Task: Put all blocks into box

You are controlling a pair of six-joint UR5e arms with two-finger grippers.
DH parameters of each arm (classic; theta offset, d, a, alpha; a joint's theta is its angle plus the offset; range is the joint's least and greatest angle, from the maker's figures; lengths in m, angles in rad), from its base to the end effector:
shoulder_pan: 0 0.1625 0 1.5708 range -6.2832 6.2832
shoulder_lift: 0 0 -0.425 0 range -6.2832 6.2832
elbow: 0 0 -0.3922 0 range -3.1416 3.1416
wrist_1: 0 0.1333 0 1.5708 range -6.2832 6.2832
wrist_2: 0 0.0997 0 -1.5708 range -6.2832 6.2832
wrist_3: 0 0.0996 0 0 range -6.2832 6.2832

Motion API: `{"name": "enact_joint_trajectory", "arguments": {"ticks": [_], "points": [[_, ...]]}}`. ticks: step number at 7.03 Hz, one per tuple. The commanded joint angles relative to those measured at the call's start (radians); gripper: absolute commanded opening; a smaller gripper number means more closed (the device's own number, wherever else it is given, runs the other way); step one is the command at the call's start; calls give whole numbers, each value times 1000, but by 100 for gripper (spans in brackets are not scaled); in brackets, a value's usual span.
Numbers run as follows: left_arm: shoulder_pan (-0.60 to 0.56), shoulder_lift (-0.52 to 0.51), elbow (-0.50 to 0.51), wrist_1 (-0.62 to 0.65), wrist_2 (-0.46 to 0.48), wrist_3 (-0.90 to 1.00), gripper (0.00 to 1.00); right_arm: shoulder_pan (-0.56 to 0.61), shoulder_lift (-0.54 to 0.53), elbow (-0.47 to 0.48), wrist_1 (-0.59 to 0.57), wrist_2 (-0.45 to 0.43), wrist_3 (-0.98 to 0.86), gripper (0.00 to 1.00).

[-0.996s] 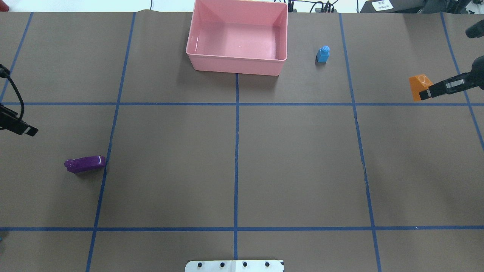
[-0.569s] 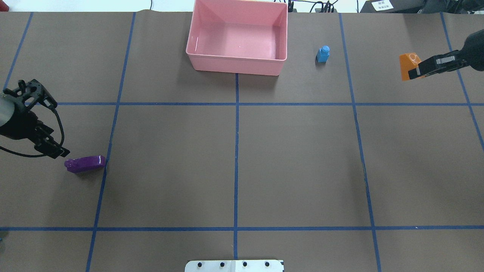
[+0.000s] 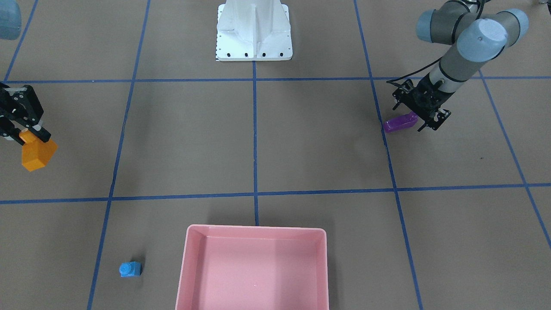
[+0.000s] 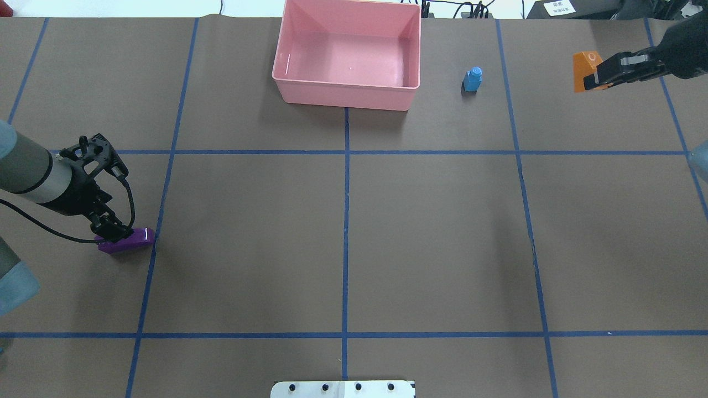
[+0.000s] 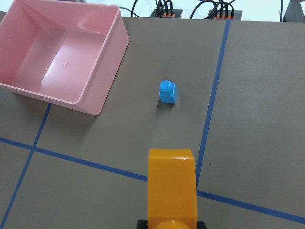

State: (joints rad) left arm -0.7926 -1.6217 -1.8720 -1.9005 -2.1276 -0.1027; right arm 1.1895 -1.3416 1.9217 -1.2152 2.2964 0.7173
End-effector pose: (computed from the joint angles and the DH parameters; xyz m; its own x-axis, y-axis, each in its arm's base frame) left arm 0.3079 -0.4273 0.4545 0.4247 0.7721 -0.4728 -0.5042 0.6355 0.5848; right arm -0.1400 -0.5297 0.3254 0.5186 -0.2215 0.8258 -0.1594 0.9239 0.3479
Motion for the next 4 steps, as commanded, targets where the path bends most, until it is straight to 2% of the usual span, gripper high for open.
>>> {"name": "enact_joint_trajectory", "arguments": {"ticks": [1, 4], "points": [[33, -3, 16, -2, 28, 0, 100, -2, 143, -99, 0, -3, 74, 0], [55, 0, 37, -2, 29, 0, 100, -40, 286, -219, 0, -41, 76, 0]]}}
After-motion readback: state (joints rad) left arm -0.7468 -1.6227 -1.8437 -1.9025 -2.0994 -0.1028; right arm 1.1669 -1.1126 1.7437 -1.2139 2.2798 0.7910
